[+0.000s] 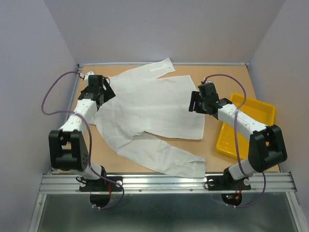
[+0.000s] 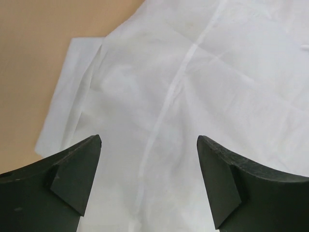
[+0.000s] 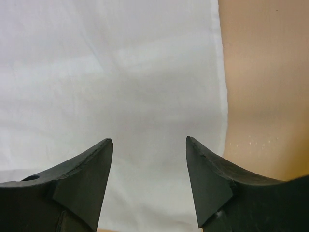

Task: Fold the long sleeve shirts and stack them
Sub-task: Flatten the shirt out

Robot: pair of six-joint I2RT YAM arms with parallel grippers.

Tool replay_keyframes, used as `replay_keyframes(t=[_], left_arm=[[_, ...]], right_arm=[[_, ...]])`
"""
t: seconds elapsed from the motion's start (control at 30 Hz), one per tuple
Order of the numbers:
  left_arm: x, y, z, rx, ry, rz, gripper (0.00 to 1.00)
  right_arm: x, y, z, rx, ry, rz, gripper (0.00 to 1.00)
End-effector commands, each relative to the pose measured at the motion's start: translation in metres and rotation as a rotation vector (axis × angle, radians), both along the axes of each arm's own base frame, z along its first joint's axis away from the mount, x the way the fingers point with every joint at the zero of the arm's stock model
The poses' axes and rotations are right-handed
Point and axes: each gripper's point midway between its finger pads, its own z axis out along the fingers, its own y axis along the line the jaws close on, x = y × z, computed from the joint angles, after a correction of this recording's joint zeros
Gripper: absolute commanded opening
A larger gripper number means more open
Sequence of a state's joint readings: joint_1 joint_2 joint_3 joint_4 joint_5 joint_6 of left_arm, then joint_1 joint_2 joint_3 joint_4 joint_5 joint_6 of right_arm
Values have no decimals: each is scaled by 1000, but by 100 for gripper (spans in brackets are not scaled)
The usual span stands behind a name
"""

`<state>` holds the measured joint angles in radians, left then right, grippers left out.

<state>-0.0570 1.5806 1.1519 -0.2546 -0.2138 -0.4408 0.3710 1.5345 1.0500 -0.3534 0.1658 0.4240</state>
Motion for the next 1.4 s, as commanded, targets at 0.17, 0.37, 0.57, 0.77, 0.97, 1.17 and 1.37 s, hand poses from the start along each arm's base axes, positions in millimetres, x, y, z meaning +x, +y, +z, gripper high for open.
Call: replay_keyframes(t=[0.17, 0.37, 0.57, 0.77, 0.97, 1.17, 1.37], left_arm=[[-121, 5, -21, -113, 2, 152, 93], [-145, -3, -56, -187, 63, 177, 88], [-156, 6, -75, -163, 118, 250, 86], [-161, 15, -93, -137, 172, 285, 86], [-151, 26, -106, -69, 234, 302, 72], [-124, 38, -100, 10, 245, 279, 66], [-86, 43, -100, 75, 271, 220, 66]], right_arm=[[-67, -6, 11, 83, 31, 56, 68], [-85, -5, -4, 111, 80, 55, 68], [-98, -9, -24, 113, 145, 21, 68], [-99, -6, -39, 106, 196, 31, 68], [-91, -8, -57, 68, 220, 29, 68], [-84, -10, -74, 42, 242, 2, 68], [-65, -11, -91, 4, 258, -35, 68]])
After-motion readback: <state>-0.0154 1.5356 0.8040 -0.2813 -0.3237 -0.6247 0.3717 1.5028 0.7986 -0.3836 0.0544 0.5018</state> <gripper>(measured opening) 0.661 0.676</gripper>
